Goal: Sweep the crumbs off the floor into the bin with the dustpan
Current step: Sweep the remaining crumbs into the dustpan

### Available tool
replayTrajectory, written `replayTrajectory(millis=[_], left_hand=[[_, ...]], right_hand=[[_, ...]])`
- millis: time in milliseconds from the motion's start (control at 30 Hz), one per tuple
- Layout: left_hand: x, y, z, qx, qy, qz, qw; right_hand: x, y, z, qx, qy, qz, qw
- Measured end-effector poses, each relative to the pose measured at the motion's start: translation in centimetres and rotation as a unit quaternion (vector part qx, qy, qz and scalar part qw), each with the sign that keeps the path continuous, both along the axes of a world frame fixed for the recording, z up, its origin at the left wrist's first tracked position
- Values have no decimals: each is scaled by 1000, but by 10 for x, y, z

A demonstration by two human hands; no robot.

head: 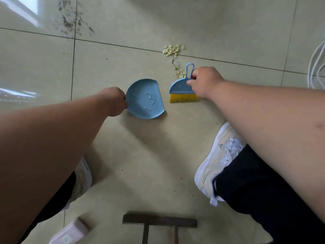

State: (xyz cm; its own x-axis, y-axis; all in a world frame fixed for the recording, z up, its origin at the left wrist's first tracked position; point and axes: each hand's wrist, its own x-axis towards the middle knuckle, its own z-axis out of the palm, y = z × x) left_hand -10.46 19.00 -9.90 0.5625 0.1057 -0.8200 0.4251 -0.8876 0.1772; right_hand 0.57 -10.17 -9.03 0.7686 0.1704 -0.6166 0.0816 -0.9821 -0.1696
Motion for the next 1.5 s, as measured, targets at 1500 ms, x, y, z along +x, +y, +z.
replayTrajectory(millis=[1500], left_hand=[[-38, 17, 4, -36, -63, 56, 996]], right_hand=[[-67, 26, -15, 12, 50, -415, 908]])
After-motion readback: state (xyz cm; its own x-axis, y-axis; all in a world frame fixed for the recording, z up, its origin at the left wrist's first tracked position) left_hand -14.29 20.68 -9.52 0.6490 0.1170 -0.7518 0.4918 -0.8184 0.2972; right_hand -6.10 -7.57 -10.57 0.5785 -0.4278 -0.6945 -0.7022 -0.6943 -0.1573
